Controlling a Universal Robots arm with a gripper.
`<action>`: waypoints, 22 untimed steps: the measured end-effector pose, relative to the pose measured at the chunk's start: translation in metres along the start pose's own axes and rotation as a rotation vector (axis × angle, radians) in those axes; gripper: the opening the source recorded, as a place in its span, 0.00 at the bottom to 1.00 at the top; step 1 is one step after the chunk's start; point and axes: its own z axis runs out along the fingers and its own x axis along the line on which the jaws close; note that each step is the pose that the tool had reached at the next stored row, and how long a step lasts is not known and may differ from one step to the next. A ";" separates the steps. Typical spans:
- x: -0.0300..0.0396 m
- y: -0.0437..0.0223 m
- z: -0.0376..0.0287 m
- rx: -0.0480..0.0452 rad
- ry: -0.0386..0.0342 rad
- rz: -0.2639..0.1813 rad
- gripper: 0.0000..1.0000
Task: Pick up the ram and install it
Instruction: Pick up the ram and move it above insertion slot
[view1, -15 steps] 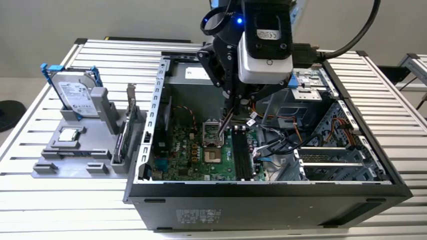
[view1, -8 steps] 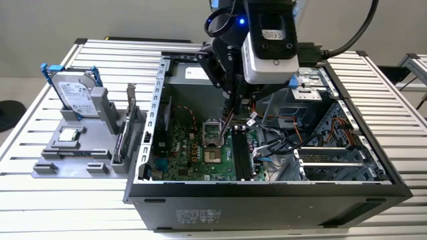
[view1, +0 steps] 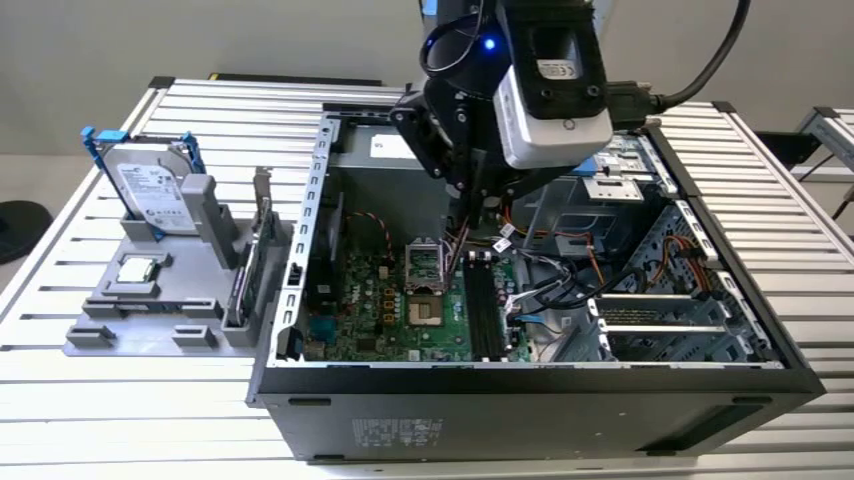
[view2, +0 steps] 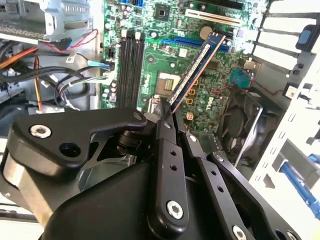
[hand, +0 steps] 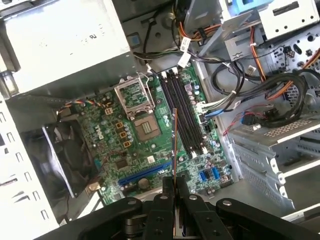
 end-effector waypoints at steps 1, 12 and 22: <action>0.0000 0.0000 0.0000 -0.0005 -0.0002 -0.018 0.00; 0.0002 0.0004 0.0001 -0.0071 -0.0024 -0.217 0.00; 0.0003 0.0008 0.0003 -0.0126 -0.0044 -0.381 0.00</action>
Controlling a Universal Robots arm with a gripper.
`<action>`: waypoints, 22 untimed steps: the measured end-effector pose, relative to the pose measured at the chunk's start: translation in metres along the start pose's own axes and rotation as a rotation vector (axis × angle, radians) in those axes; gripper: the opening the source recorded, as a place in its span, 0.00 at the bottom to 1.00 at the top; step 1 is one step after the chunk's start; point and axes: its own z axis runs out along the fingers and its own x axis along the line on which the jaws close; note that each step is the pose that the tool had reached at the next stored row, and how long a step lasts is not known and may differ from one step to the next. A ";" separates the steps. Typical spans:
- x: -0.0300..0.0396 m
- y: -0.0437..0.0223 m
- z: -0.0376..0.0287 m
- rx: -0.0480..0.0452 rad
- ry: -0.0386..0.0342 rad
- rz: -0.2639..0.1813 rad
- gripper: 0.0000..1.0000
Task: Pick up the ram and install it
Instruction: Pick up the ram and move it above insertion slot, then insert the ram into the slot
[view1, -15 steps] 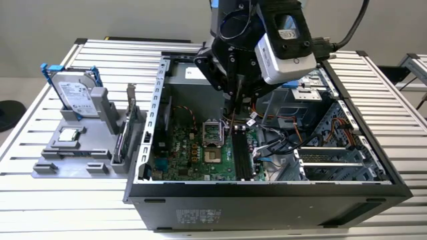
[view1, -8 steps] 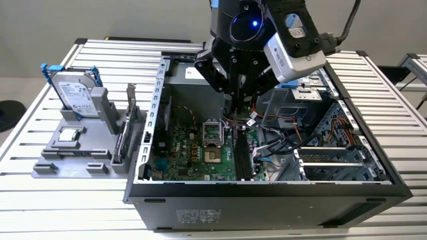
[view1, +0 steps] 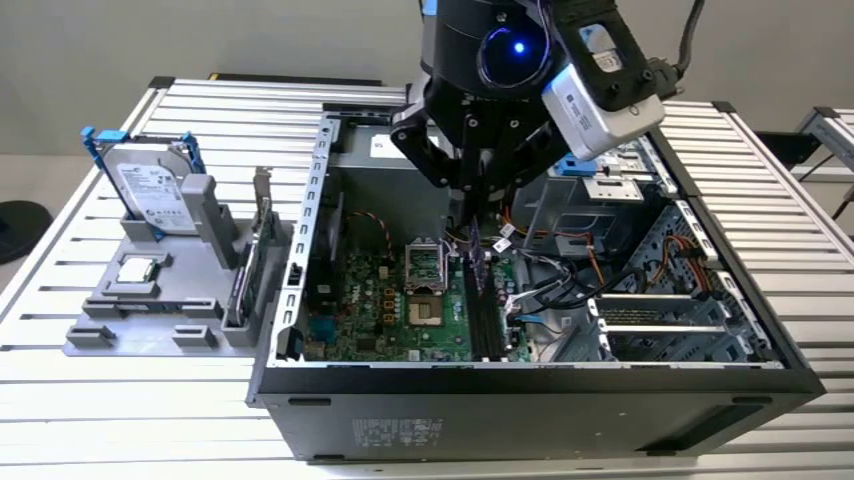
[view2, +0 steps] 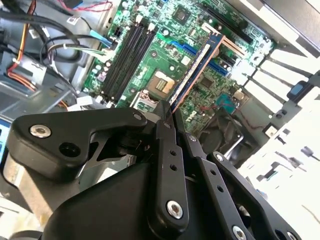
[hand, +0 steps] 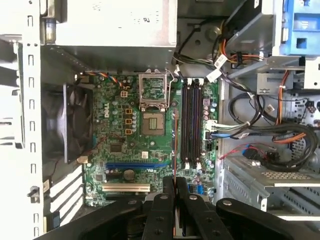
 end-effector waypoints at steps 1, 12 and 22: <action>0.0000 0.0000 0.0000 -0.0004 -0.0001 -0.013 0.00; 0.0000 0.0007 0.0001 -0.0029 -0.0004 -0.090 0.00; -0.0038 0.0017 0.0010 -0.0007 0.0004 -0.022 0.00</action>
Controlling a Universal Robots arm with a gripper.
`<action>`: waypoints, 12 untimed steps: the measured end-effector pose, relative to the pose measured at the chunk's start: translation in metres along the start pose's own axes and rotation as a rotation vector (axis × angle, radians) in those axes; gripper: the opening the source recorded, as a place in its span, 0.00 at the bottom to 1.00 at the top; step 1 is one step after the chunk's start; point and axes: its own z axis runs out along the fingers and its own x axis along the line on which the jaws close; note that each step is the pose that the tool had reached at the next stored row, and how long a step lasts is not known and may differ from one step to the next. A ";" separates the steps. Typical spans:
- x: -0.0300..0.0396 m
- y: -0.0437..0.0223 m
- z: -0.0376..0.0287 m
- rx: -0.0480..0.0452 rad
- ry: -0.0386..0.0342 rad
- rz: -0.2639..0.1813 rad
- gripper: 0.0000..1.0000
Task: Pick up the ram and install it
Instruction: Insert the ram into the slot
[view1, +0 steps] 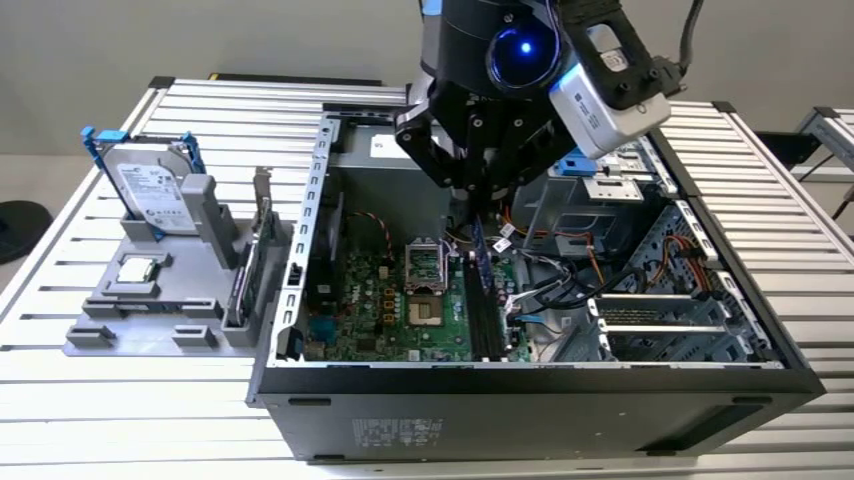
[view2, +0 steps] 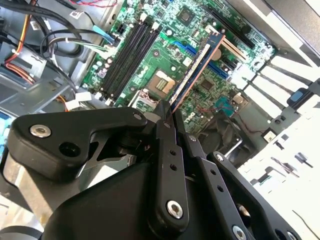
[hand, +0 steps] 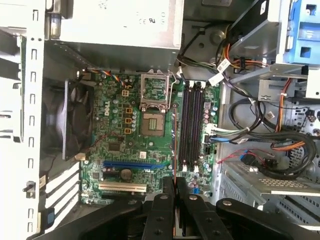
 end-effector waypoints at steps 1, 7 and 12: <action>-0.0011 0.0001 0.0002 0.0001 0.0000 0.005 0.00; -0.0081 0.0010 0.0012 0.0010 0.0003 0.033 0.00; -0.0138 0.0018 0.0019 0.0017 0.0006 0.052 0.00</action>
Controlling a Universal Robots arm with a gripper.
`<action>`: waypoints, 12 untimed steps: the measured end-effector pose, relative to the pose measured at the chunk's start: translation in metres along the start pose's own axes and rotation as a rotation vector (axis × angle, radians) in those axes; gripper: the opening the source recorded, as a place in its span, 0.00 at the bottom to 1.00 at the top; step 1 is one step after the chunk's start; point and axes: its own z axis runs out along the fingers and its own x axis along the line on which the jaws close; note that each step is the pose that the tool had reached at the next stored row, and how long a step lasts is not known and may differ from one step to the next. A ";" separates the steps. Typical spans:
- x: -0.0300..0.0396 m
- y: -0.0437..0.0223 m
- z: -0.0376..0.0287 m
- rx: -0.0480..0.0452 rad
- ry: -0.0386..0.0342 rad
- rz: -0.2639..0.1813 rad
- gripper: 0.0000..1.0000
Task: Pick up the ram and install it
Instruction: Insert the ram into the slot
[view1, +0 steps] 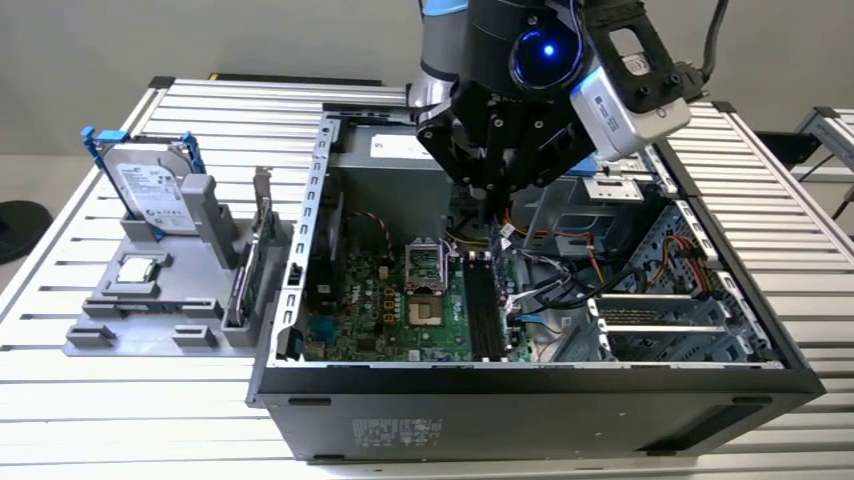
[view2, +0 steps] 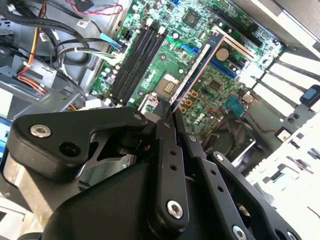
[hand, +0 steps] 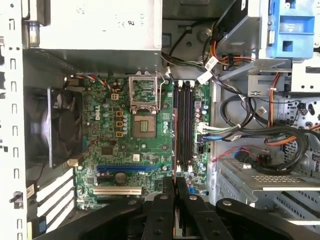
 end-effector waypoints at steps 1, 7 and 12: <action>-0.0011 0.0002 0.0001 0.0000 0.0000 0.002 0.00; -0.0084 0.0013 0.0010 0.0004 0.0008 0.015 0.00; -0.0164 0.0019 0.0025 0.0007 0.0017 0.022 0.00</action>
